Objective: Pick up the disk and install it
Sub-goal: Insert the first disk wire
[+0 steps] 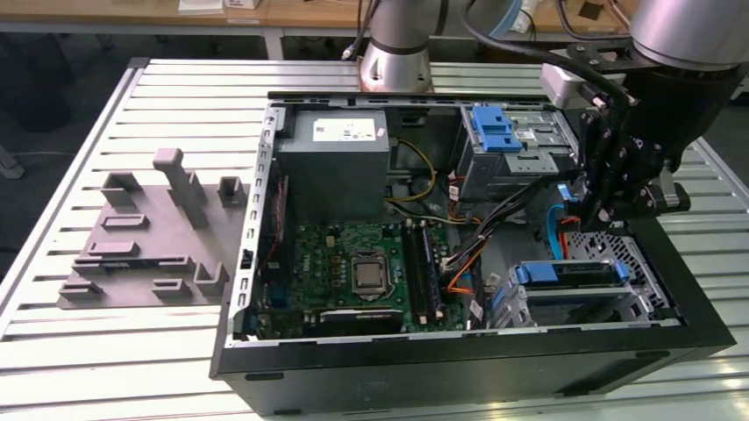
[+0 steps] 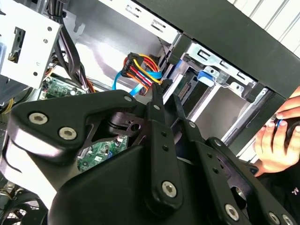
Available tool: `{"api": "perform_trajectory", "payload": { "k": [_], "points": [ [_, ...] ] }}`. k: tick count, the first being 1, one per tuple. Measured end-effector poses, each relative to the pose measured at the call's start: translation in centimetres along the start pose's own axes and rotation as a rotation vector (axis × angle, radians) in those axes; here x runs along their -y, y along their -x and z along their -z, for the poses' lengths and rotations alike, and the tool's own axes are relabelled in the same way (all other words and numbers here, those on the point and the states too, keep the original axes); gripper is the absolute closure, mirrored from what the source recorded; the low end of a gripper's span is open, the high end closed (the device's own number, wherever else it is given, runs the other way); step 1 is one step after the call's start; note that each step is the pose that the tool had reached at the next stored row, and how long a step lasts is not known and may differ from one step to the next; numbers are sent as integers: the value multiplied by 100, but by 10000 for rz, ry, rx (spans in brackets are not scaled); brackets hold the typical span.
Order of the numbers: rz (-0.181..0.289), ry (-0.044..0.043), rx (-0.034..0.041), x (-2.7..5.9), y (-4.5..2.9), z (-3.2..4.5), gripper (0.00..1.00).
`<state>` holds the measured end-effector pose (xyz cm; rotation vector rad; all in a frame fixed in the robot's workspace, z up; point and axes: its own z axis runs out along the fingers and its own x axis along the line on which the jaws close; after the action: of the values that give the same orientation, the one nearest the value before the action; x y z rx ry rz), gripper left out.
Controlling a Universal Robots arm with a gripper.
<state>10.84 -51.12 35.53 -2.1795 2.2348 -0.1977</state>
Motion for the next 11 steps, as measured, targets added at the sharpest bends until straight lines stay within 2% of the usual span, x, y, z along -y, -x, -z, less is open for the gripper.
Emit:
{"api": "perform_trajectory", "payload": {
  "k": [7,11],
  "points": [
    [0,-5,-4,-1,10,-2,75],
    [5,-20,-64,-7,36,11,75]
  ]
}}
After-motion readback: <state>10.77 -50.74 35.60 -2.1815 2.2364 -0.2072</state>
